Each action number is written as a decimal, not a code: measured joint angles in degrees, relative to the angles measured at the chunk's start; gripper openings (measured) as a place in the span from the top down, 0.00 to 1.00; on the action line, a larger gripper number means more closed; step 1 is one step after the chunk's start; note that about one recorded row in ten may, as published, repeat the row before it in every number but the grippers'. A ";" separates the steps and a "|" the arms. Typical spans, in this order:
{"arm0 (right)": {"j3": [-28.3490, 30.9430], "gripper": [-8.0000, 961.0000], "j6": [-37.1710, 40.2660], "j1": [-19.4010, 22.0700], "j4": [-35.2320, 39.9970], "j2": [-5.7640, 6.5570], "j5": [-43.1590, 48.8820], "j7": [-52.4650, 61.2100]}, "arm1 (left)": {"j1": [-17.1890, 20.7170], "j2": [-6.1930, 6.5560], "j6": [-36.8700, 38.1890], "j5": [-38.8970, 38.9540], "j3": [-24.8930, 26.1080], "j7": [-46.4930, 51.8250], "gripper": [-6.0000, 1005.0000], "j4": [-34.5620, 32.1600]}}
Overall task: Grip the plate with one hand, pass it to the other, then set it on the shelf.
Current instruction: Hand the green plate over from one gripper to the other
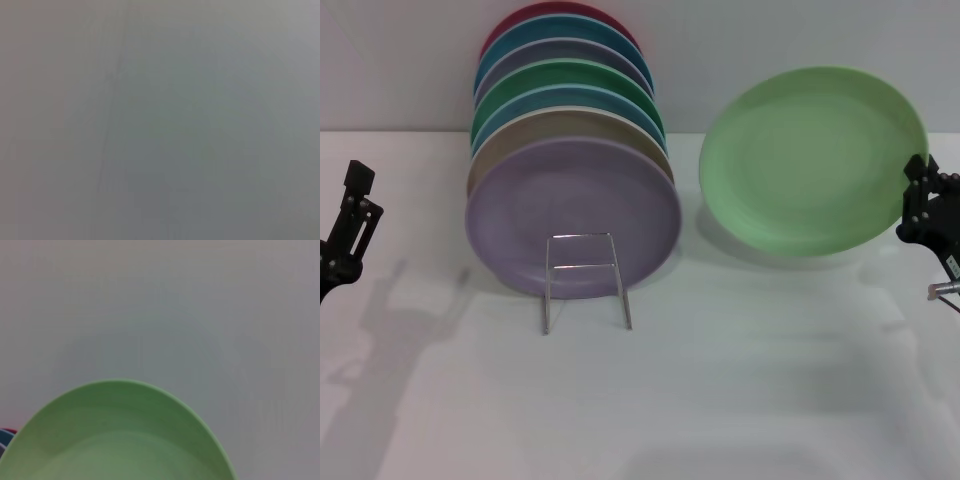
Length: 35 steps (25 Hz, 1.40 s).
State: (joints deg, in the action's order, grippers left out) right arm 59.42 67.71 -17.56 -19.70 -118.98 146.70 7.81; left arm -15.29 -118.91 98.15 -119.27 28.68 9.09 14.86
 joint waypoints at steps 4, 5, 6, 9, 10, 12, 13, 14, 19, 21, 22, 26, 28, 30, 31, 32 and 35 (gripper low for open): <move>-0.49 0.97 0.28 0.23 0.03 0.00 0.00 0.01 | 0.04 0.00 0.56 0.03 -0.98 0.10 0.17 -0.01; -0.60 0.97 0.66 0.41 0.05 -0.01 0.00 0.02 | 0.05 0.00 0.69 -0.02 -1.54 0.18 0.17 0.00; -0.87 0.97 1.66 0.86 0.09 -0.04 0.00 0.05 | 0.06 0.00 0.94 -0.01 -2.50 0.23 0.17 0.00; -1.28 0.97 2.93 1.42 0.13 -0.05 -0.01 0.22 | 0.07 0.00 1.26 0.00 -3.54 0.20 0.17 -0.01; -1.46 0.97 3.53 1.72 0.15 -0.03 -0.01 0.41 | 0.07 0.00 1.36 -0.01 -3.82 0.18 0.17 0.00; -1.57 0.97 4.46 2.27 0.24 0.01 -0.01 1.01 | 0.07 0.00 1.50 -0.01 -4.30 0.23 0.17 0.00; -1.62 0.97 5.47 2.66 0.71 0.06 -0.01 1.83 | 0.05 0.00 1.55 0.02 -4.41 0.37 0.17 0.15; -1.62 0.97 5.47 2.66 0.71 0.06 -0.01 1.83 | 0.05 0.00 1.55 0.02 -4.41 0.37 0.17 0.15; -2.66 0.97 8.74 2.88 3.93 0.10 -0.01 4.08 | 0.10 0.07 1.73 0.00 -5.62 0.43 0.17 0.73; -3.60 0.97 10.11 2.90 5.29 0.19 -0.01 5.36 | 0.13 0.09 2.32 0.03 -6.53 0.44 0.17 0.80; -4.00 0.97 10.79 2.86 5.95 0.24 -0.01 6.10 | 0.13 0.09 2.32 0.03 -6.53 0.44 0.17 0.80; -6.20 0.97 13.44 2.37 8.92 0.37 -0.01 8.27 | 0.16 0.21 2.93 0.00 -8.36 0.46 0.17 1.75; -6.76 0.97 13.65 2.35 9.07 0.36 -0.01 8.35 | 0.18 0.26 2.99 0.01 -9.15 0.47 0.17 1.91; -7.71 0.97 14.05 2.33 9.13 0.36 -0.01 8.37 | 0.31 0.27 3.03 0.01 -10.06 0.48 0.17 1.96; -8.70 0.97 14.32 2.33 9.15 0.32 -0.01 8.38 | 0.55 0.27 3.07 -0.01 -11.22 0.49 0.17 2.01; -8.70 0.97 14.32 2.33 9.15 0.32 -0.01 8.38 | 0.55 0.27 3.07 -0.01 -11.22 0.49 0.17 2.01; -10.30 0.97 14.69 2.35 9.16 0.18 -0.01 8.40 | 1.11 0.19 3.43 -0.01 -13.39 0.52 0.17 2.24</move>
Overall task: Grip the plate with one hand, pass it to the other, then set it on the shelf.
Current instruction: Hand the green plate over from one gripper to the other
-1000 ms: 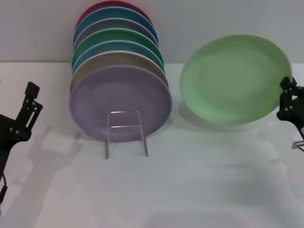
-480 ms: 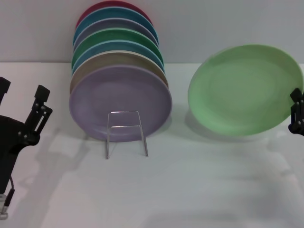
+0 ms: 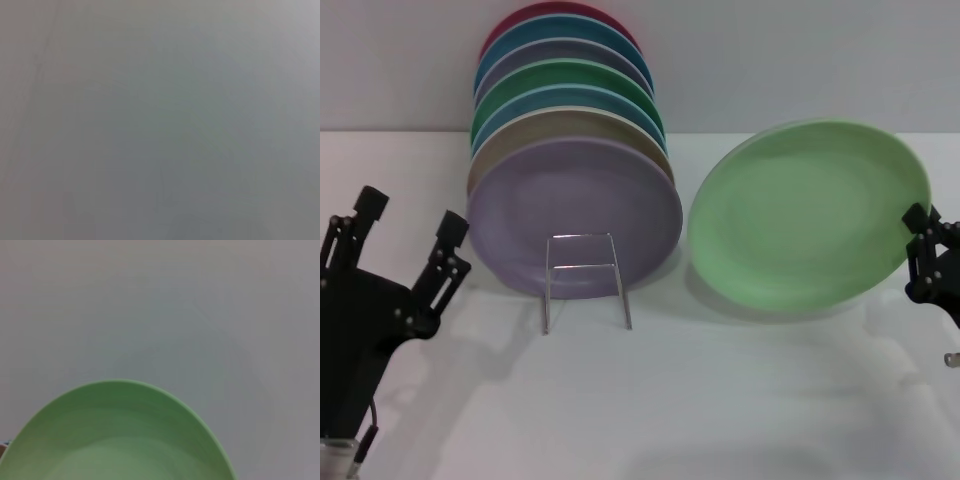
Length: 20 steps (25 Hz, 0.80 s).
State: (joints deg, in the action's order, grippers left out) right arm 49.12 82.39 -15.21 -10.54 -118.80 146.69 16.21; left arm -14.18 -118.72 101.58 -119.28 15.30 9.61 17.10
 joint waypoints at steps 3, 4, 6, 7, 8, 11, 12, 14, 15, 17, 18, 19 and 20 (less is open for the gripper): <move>-1.25 0.97 0.63 0.11 -0.11 -0.12 0.00 0.02 | 0.20 -0.01 0.12 0.00 -0.51 0.02 0.17 0.33; -1.25 0.97 0.63 0.11 -0.11 -0.12 0.00 0.02 | 0.20 -0.01 0.12 0.00 -0.51 0.02 0.17 0.33; -2.23 0.97 1.14 0.46 -0.52 -0.23 0.00 0.03 | 0.36 -0.01 0.22 0.00 -1.35 0.00 0.17 0.98; -2.23 0.97 1.14 0.46 -0.52 -0.23 0.00 0.03 | 0.36 -0.01 0.22 0.00 -1.35 0.00 0.17 0.98; -2.59 0.97 1.32 0.61 -0.68 -0.28 0.00 0.03 | 0.36 -0.01 0.22 0.00 -1.35 0.00 0.17 0.98; -3.42 0.97 2.39 1.08 -0.81 -0.44 0.00 0.04 | -0.23 -0.19 -0.13 0.00 -4.86 -0.56 0.17 1.49; -3.42 0.97 2.39 1.08 -0.81 -0.44 0.00 0.04 | -0.23 -0.19 -0.13 0.00 -4.86 -0.56 0.17 1.49; -3.58 0.97 2.74 1.36 -0.88 -0.52 0.00 0.02 | -0.31 -0.19 -0.95 0.01 -5.13 -0.65 0.17 1.51; -3.68 0.97 2.90 1.49 -0.91 -0.58 0.00 0.00 | -0.32 -0.20 -1.31 0.01 -5.14 -0.66 0.17 1.52; -3.88 0.97 3.01 1.60 -0.93 -0.70 0.00 -0.19 | -0.32 -0.22 -1.88 0.02 -5.19 -0.67 0.17 1.54; -4.07 0.97 3.01 1.63 -0.94 -0.73 -0.01 -0.30 | -0.32 -0.24 -2.18 0.01 -5.24 -0.68 0.17 1.63; -4.31 0.97 2.99 1.65 -0.96 -0.78 -0.03 -0.39 | -0.32 -0.25 -2.32 0.01 -5.26 -0.68 0.17 1.69; -4.56 0.97 2.90 1.67 -0.98 -0.80 -0.07 -0.45 | -0.32 -0.28 -2.74 0.01 -5.33 -0.68 0.17 1.88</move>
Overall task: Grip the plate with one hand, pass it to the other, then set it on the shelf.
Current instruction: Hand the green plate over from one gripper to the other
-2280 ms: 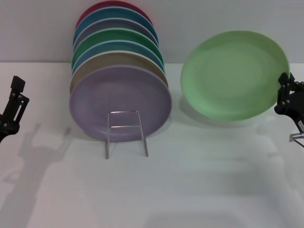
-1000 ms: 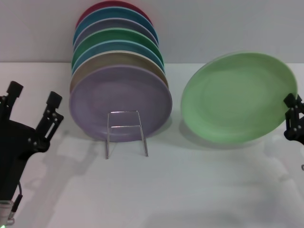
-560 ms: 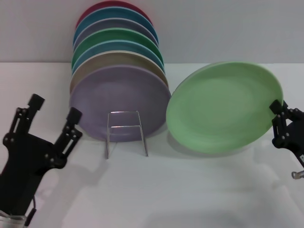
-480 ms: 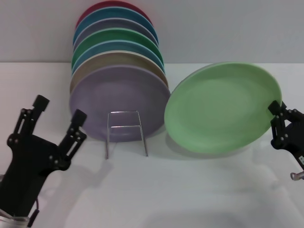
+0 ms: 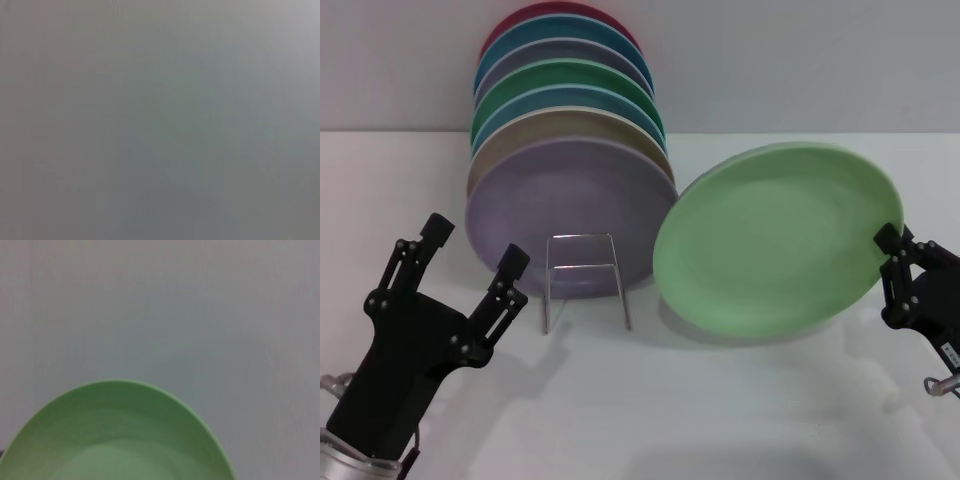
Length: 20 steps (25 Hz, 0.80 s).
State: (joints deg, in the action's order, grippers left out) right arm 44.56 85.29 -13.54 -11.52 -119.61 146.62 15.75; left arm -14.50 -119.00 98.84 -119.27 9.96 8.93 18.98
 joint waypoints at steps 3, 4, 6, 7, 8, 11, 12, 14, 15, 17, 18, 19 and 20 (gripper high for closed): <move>-0.25 0.97 -0.17 0.01 -0.14 -0.08 -0.03 -0.11 | -0.02 0.01 -0.64 0.00 -0.15 -0.06 0.17 0.10; -0.26 0.97 -0.19 0.02 -0.26 -0.10 -0.03 -0.14 | -0.06 0.03 -0.74 0.00 -0.25 -0.08 0.17 0.02; -0.26 0.97 -0.22 0.02 -0.73 -0.10 -0.03 -0.19 | -0.18 0.06 -1.21 0.00 -0.58 -0.10 0.17 -0.23; -0.26 0.97 -0.22 0.02 -0.73 -0.10 -0.03 -0.19 | -0.18 0.06 -1.21 0.00 -0.58 -0.10 0.17 -0.23; -0.35 0.97 -0.22 0.04 -0.87 -0.10 -0.03 -0.20 | -0.18 0.06 -1.58 0.00 -0.60 -0.10 0.17 -0.15; -1.26 0.97 -0.31 0.24 -1.02 -0.10 -0.03 -0.84 | -0.18 -0.05 -2.54 0.01 -1.58 -1.78 0.17 0.37; -1.26 0.97 -0.31 0.24 -1.02 -0.10 -0.03 -0.84 | -0.18 -0.05 -2.54 0.01 -1.58 -1.78 0.17 0.37; -1.53 0.97 -0.39 0.44 -1.13 -0.10 -0.03 -1.82 | -0.18 -0.09 -3.10 -0.03 -2.84 -3.96 0.17 0.97; -1.57 0.97 -0.49 0.49 -1.17 -0.10 -0.03 -2.14 | -0.18 -0.09 -3.44 0.00 -3.53 -5.20 0.17 1.40; -1.58 0.97 -0.94 0.53 -1.34 -0.10 -0.03 -2.25 | -0.17 -0.09 -3.74 -0.02 -4.01 -6.29 0.17 1.91; -1.58 0.97 -1.26 0.58 -1.55 -0.10 -0.05 -2.24 | -0.17 -0.09 -4.08 -0.01 -4.30 -7.00 0.17 2.32; -1.59 0.97 -1.66 0.86 -2.18 -0.11 -0.14 -2.24 | -0.14 -0.09 -4.76 0.00 -4.43 -7.48 0.17 2.70; -1.61 0.97 -2.13 1.20 -2.96 -0.15 -0.20 -2.28 | -0.14 -0.09 -4.76 0.00 -4.43 -7.48 0.17 2.70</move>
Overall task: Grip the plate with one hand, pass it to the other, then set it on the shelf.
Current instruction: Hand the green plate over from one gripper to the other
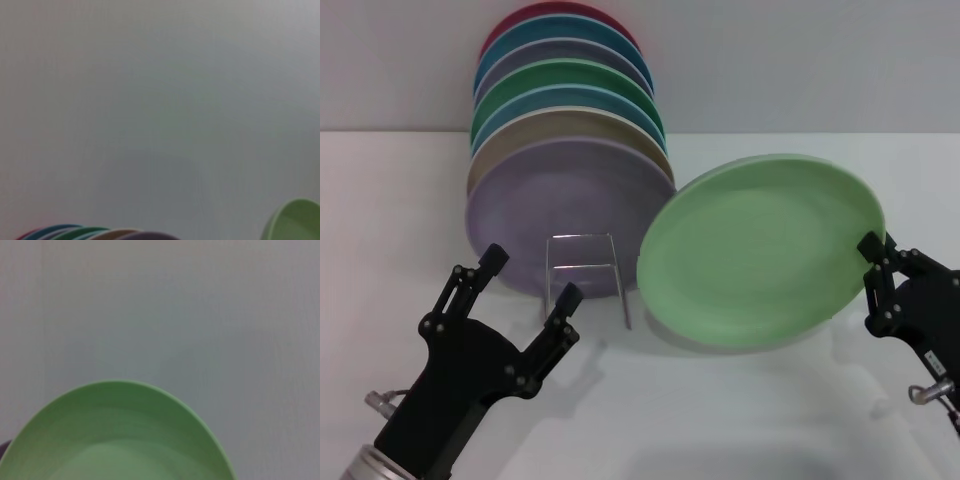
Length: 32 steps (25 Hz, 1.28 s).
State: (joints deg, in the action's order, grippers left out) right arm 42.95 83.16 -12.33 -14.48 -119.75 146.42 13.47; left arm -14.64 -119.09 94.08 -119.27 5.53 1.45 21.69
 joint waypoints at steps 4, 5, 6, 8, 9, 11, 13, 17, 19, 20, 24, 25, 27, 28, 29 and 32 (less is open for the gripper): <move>-0.72 0.97 -2.25 2.69 -5.38 -0.10 -0.19 -2.49 | -0.27 0.00 -2.28 0.00 -0.02 -0.08 0.17 -0.01; -1.05 0.97 -2.73 3.24 -6.50 -0.10 -0.22 -3.16 | -0.36 0.00 -3.10 0.00 0.04 -0.10 0.17 -0.02; -1.87 0.97 -3.56 4.56 -9.01 -0.11 -0.34 -4.57 | -0.36 0.00 -3.10 0.00 0.04 -0.10 0.17 -0.02; -2.15 0.97 -3.88 5.10 -9.95 -0.11 -0.35 -5.06 | -0.39 0.00 -3.50 0.00 0.08 -0.11 0.17 -0.02; -2.51 0.97 -4.23 5.84 -10.99 -0.12 -0.41 -5.57 | -0.53 0.05 -4.75 0.00 0.17 -0.13 0.17 0.19; -3.98 0.97 -4.65 7.57 -13.13 -0.13 -1.53 -7.26 | -0.55 0.07 -5.57 0.00 0.18 -0.14 0.17 0.39; -4.69 0.97 -4.63 8.07 -13.59 -0.13 -2.61 -8.08 | -0.56 0.08 -5.63 0.00 0.17 -0.15 0.17 0.43; -10.53 0.97 -3.75 9.19 -15.07 -0.13 -10.38 -13.33 | -0.20 0.15 -5.72 0.01 0.02 -0.17 0.17 1.22; -14.25 0.97 -2.22 9.28 -15.05 -0.13 -14.97 -15.39 | -0.06 0.16 -5.72 0.01 -0.15 -0.18 0.17 1.29; -15.11 0.97 -1.83 9.29 -14.99 -0.13 -16.09 -15.99 | -0.01 0.14 -5.79 0.01 -0.29 -0.19 0.17 1.29; -18.42 0.97 -0.56 9.34 -15.57 -0.13 -19.94 -18.98 | 0.36 0.09 -6.23 0.00 -0.70 -0.65 0.17 1.38; -19.73 0.97 -0.10 9.36 -15.94 -0.13 -21.61 -20.09 | 0.36 0.09 -6.23 0.00 -0.70 -0.65 0.17 1.38; -22.01 0.97 0.70 9.39 -16.58 -0.13 -24.04 -21.61 | 0.57 0.17 -6.28 0.00 -1.49 -2.07 0.17 2.11; -23.88 0.97 1.56 9.52 -17.46 -0.13 -26.39 -23.12 | 0.60 0.18 -6.29 0.00 -1.73 -2.42 0.17 2.24; -24.47 0.97 1.90 9.61 -17.87 -0.13 -27.15 -23.84 | 0.60 0.20 -6.32 0.00 -2.33 -3.20 0.17 2.53; -26.13 0.97 2.89 9.92 -18.78 -0.13 -29.43 -25.95 | 0.33 0.13 -7.19 0.00 -3.25 -4.66 0.17 3.03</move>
State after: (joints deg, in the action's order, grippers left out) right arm 16.82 86.06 -2.41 -33.26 -119.88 116.99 -12.49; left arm -14.31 -118.96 86.89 -119.27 2.28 -3.21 24.72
